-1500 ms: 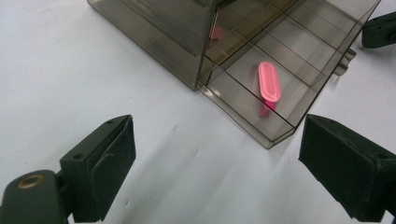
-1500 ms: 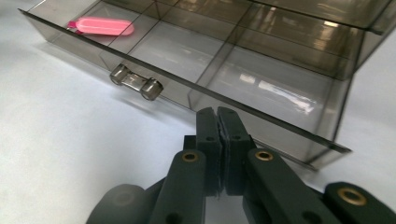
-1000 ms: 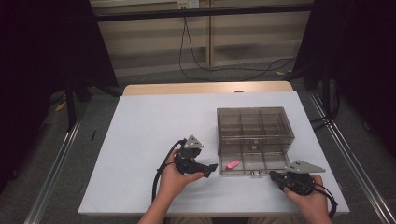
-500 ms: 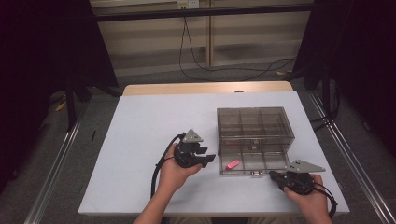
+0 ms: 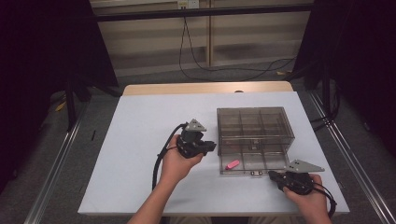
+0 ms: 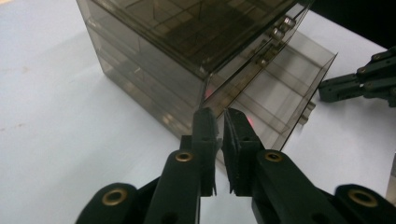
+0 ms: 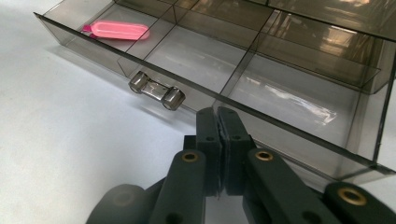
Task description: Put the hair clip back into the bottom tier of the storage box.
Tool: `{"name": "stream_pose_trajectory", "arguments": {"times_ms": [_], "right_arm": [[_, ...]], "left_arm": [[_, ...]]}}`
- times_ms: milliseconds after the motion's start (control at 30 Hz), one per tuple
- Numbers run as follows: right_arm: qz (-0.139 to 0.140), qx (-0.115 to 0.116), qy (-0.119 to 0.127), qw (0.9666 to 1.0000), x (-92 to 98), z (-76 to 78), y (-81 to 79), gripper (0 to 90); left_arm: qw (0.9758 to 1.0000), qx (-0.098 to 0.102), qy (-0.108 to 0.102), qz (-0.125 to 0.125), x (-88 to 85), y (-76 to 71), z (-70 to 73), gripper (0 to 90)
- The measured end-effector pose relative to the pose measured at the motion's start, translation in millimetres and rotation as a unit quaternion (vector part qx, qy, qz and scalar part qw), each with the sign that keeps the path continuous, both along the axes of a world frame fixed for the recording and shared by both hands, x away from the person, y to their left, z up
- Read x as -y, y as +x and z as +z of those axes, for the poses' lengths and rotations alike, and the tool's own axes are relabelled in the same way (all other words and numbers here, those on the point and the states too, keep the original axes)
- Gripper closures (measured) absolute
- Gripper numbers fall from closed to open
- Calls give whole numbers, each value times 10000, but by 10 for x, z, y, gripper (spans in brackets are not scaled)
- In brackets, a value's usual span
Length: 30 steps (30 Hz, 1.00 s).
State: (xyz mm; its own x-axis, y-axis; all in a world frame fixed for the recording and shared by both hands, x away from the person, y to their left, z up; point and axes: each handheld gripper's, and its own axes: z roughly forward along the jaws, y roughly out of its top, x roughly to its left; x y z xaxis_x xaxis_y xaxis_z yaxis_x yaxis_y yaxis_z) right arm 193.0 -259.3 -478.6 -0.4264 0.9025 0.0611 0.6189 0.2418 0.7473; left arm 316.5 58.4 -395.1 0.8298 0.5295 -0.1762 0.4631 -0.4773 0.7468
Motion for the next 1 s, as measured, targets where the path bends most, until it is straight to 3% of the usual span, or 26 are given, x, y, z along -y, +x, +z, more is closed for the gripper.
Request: {"name": "stream_pose_trajectory", "arguments": {"times_ms": [200, 733, 1000], "right_arm": [[28, 6, 2, 10000, -6, 0, 3, 882], [71, -12, -21, 10000, -18, -4, 9, 882], [78, -18, -18, 10000, -19, -4, 9, 882]], "left_arm": [[10000, -33, 5, 3, 31, 37, 53, 899], [9999, -15, -101, 19, 157, 124, 172, 900], [10000, 28, -38, 16, 232, 149, 180, 900]]}}
